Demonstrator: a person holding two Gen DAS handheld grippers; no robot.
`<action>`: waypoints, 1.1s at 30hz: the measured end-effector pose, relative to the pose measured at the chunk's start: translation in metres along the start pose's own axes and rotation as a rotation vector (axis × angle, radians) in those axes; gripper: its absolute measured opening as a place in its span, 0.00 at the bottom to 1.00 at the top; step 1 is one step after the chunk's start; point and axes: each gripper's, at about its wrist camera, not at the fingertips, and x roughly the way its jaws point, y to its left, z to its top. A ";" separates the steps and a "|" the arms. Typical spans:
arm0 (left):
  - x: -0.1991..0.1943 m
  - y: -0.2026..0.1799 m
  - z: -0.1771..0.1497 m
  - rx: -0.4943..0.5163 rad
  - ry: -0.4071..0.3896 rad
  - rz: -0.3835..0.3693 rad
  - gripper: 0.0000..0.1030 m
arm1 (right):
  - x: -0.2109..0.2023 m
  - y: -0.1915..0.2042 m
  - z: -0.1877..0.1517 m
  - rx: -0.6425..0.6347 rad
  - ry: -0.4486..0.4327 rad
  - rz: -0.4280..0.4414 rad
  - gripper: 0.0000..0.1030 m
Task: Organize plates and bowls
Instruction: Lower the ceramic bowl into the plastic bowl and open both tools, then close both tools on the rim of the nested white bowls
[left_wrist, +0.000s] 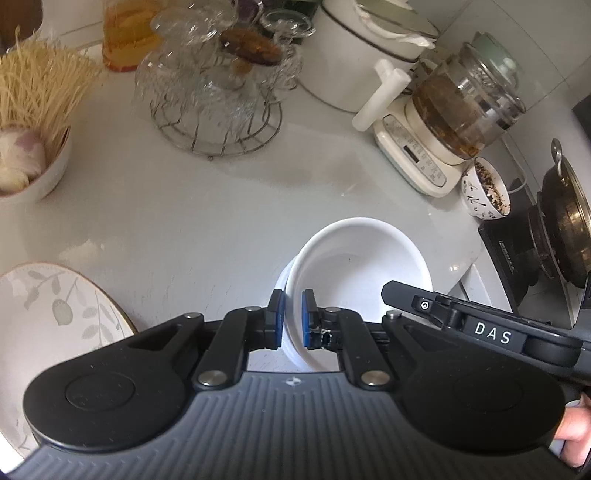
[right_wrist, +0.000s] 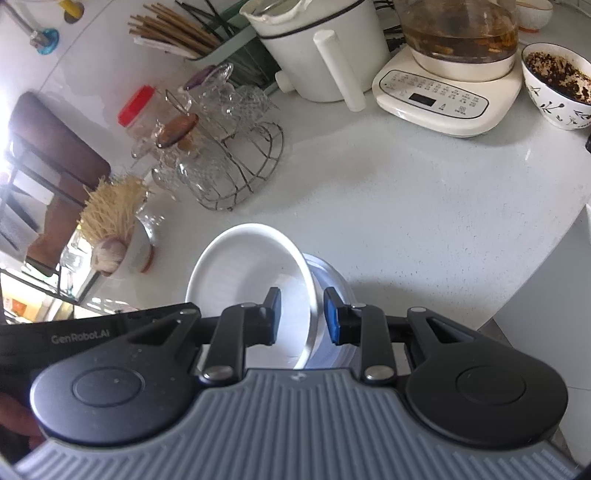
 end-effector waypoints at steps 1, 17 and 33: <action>0.002 0.002 0.000 -0.007 0.002 0.000 0.09 | 0.001 0.000 0.000 -0.007 0.002 -0.001 0.28; -0.005 0.007 0.008 -0.063 0.003 0.014 0.38 | -0.008 -0.003 0.016 0.023 0.009 -0.024 0.55; 0.034 0.016 0.004 -0.055 0.089 -0.031 0.47 | 0.022 -0.027 0.003 0.195 0.109 0.033 0.55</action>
